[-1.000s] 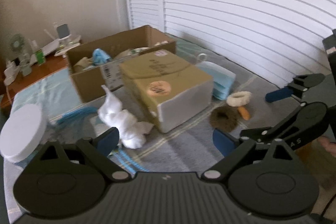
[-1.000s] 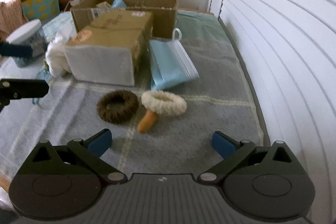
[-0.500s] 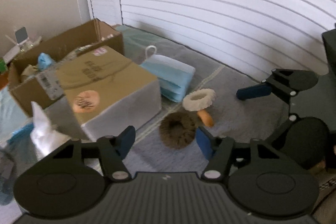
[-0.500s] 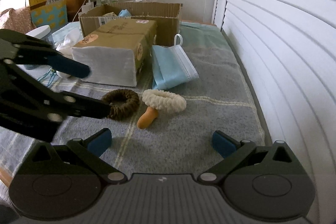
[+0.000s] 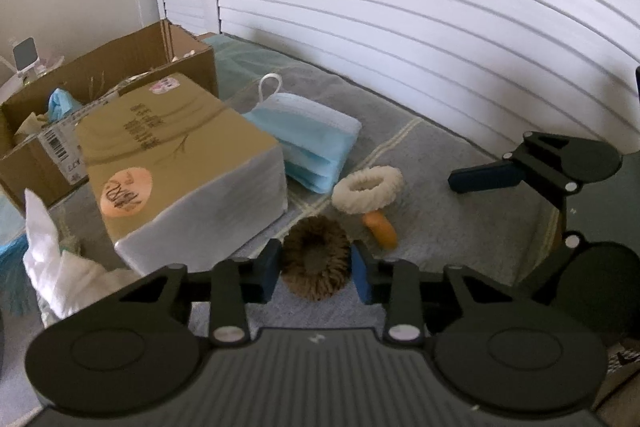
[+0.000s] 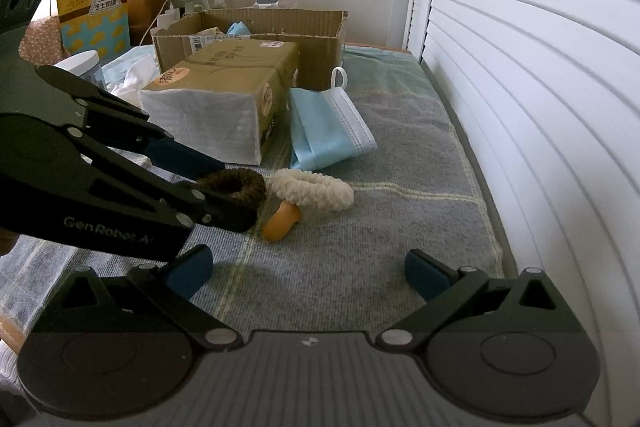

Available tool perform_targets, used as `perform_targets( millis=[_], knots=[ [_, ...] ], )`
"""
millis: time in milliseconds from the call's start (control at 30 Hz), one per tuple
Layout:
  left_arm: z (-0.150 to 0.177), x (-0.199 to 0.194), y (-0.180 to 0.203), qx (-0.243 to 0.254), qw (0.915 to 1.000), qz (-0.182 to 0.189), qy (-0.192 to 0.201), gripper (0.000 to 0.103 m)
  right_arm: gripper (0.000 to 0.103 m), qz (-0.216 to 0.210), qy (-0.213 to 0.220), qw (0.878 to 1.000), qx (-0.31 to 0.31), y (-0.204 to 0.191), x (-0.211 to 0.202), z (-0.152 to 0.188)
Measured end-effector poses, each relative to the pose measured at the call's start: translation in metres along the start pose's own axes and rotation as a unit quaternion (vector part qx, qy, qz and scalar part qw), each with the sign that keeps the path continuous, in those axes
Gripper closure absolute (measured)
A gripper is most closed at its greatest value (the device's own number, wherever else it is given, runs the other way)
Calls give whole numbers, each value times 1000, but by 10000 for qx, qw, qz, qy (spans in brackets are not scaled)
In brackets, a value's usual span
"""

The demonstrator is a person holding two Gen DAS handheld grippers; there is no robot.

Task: Organize soft objects
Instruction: 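Close left tool on the brown scrunchie while right tool closes on the cream ring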

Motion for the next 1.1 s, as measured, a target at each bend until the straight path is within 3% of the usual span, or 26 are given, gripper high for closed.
perform_targets(
  millis=[533, 667, 1100],
  knots=[
    [24, -45, -60, -650, 9959, -611, 171, 68, 3, 136, -228, 9996, 67, -2, 3, -10],
    [25, -47, -64, -737, 9953, -600, 200, 68, 17, 105, -187, 9997, 98, -2, 5, -23],
    [27, -46, -68, -816, 9952, -504, 190, 68, 45, 187, -376, 9989, 209, 5, 26, -46]
  ],
)
Point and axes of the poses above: each gripper's, at about its wrist camera, not at the fingertips, and x roughly the way its jaws point, y to its right, z to its underside, the point moved 9 cm from there along x, roughly the way its jaws point, and after that the axes turned 10 degrees about -x, right-handed, at the moved point
